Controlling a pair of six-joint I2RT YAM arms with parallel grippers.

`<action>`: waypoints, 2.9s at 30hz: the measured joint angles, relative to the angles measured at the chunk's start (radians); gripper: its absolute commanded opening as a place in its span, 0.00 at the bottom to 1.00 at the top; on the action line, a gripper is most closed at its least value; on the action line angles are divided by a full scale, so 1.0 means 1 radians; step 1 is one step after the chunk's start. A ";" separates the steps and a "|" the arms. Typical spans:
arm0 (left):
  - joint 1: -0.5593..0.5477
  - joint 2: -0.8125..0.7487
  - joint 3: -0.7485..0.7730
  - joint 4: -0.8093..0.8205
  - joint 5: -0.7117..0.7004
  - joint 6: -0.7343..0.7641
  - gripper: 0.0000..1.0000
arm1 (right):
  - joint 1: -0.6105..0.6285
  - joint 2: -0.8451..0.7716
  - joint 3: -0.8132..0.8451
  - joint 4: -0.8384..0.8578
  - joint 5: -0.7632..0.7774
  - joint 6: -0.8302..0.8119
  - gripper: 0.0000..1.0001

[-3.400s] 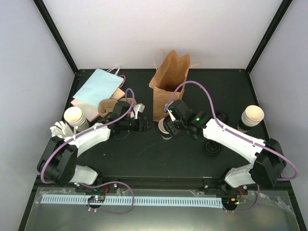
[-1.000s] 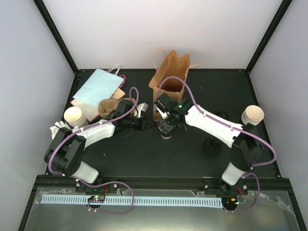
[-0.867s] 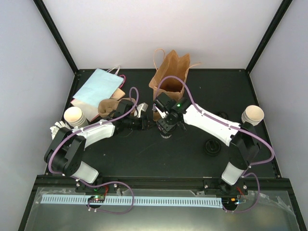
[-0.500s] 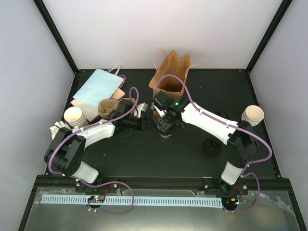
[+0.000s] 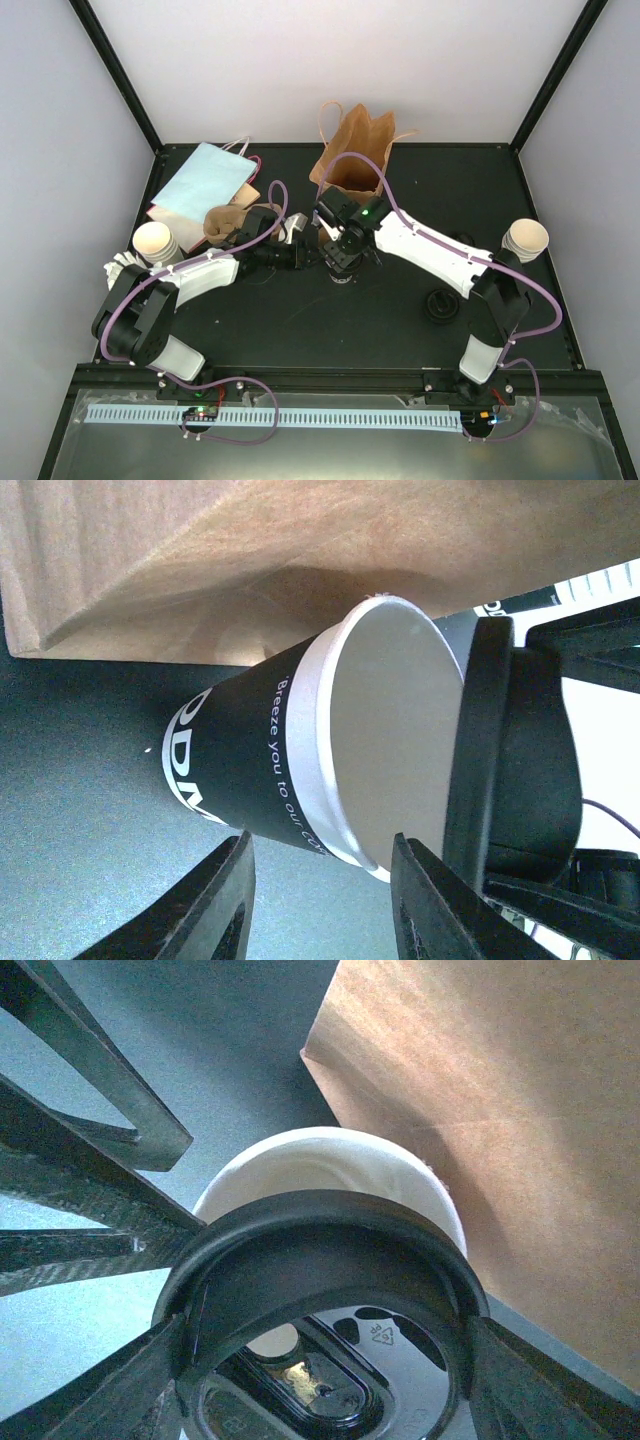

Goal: Pack the takeout coffee

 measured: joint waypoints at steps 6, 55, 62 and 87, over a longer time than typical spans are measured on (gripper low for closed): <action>0.000 -0.016 -0.002 0.003 -0.006 -0.008 0.36 | 0.000 0.000 0.034 -0.019 0.000 0.000 0.73; 0.053 0.122 0.038 0.105 -0.020 -0.100 0.29 | 0.000 0.100 0.125 -0.049 0.006 -0.037 0.73; 0.053 0.174 0.053 0.106 0.000 -0.092 0.29 | 0.000 0.115 0.136 -0.052 0.006 -0.045 0.73; 0.059 0.278 0.102 0.144 0.065 -0.059 0.30 | -0.020 0.152 0.149 -0.047 -0.023 -0.051 0.73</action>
